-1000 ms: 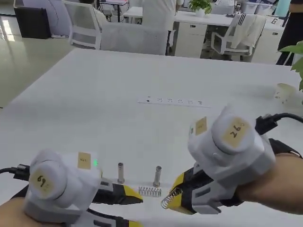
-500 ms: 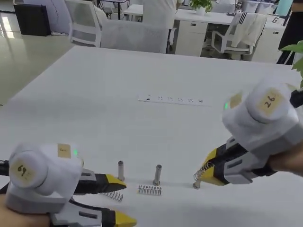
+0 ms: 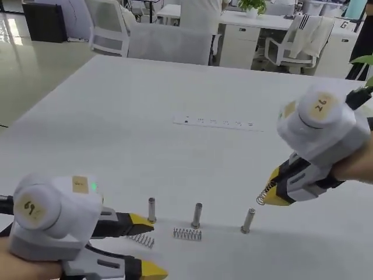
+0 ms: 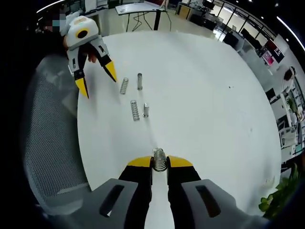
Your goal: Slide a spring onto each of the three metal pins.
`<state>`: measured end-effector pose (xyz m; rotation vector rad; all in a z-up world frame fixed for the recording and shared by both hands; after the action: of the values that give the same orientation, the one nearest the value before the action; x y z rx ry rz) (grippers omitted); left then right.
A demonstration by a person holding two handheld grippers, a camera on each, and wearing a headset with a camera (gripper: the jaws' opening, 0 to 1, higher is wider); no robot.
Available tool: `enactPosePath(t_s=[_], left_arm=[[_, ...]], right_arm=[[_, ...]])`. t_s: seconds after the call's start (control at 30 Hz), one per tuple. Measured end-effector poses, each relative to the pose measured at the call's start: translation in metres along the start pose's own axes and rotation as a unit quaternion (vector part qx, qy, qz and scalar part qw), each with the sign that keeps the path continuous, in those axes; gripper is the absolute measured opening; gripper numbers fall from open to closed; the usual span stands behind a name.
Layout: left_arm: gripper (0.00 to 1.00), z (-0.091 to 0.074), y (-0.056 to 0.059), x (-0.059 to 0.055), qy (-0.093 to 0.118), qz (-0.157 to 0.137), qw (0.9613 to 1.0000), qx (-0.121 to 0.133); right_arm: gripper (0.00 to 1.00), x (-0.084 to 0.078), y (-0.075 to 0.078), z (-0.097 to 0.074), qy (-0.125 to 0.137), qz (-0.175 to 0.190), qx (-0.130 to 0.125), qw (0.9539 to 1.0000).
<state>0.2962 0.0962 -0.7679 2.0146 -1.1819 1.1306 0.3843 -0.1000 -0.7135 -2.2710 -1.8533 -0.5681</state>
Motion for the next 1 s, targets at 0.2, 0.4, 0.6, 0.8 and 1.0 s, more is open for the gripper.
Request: enactPosePath(t_s=[0.2,0.4,0.6,0.8,1.0], left_arm=[[0.40,0.001,0.000,-0.002,-0.003,-0.001,1.0000,-0.002],[0.40,0.001,0.000,-0.002,-0.003,-0.003,1.0000,-0.001],[0.40,0.001,0.000,-0.003,-0.004,-0.004,1.0000,-0.003],[0.40,0.002,0.000,-0.004,-0.007,-0.003,1.0000,-0.004],[0.40,0.002,0.000,-0.005,-0.009,-0.002,0.9999,-0.004]], right_arm=[[0.08,-0.001,0.005,0.015,-0.023,-0.008,0.015,0.9996],[0.08,-0.001,0.005,0.023,-0.034,-0.010,0.024,0.9991],[0.08,-0.002,0.005,0.029,-0.043,-0.008,0.034,0.9984],[0.08,-0.004,0.009,0.036,-0.053,-0.008,0.039,0.9978],[0.08,-0.008,0.010,0.044,-0.064,-0.010,0.043,0.9970]])
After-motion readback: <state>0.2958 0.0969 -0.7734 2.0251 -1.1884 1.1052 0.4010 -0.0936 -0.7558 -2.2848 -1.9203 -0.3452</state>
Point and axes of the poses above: the centre of the closed fingertips' face, and the gripper's own axes: z roughly forward along the fingers, y roughly to its right, x roughly out of its top, the point moved 5 cm from there along -z, roughly backward along the fingers, and after that the axes turned 2 degrees about x, right-handed, at the moved point
